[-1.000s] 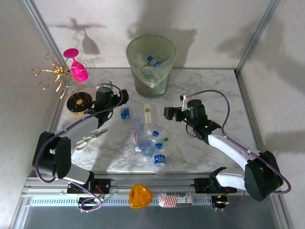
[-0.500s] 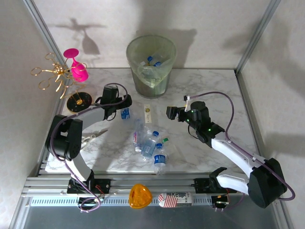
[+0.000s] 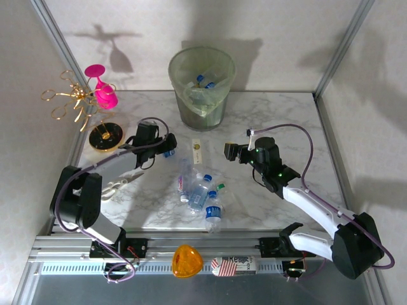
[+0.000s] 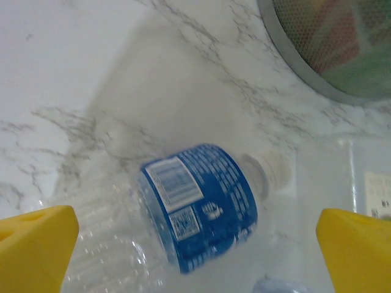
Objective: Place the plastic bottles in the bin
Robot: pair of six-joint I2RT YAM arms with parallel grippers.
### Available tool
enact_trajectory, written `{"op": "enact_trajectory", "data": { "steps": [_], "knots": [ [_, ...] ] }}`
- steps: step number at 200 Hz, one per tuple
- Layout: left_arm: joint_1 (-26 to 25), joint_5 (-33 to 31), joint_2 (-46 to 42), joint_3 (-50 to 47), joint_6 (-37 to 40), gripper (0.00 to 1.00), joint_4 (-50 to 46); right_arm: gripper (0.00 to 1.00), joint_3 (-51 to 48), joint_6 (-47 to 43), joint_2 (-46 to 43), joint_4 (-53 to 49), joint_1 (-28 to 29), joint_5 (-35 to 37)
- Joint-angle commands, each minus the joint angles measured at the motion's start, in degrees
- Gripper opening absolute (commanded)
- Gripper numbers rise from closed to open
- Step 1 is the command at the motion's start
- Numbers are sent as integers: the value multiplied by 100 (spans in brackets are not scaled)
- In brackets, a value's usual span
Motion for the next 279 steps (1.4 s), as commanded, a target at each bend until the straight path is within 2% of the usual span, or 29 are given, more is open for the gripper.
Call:
{"op": "enact_trajectory", "data": {
  "steps": [1,50,88,132,223,250,279],
  "knots": [
    [-174,-236,-118,-189,-132,100,-208,99,-53,-58,48,184,34,29],
    [-310,-319,148,-42,-34,100,-339,99,-86,-41,-67,157,33,103],
    [-373,-953,520,309,164,99,-713,99,-155,-7,-162,165,33,130],
    [-491,-1145,869,563,242,99,-844,99,-185,-13,-226,139,36,182],
    [-601,-1589,1298,574,189,71,-630,99,-203,15,-267,77,34,185],
    [-605,-1906,1075,419,93,63,-464,99,-225,52,-253,112,34,167],
    [-607,-2004,417,77,-17,56,-105,99,-225,113,-180,164,34,48]
  ]
}}
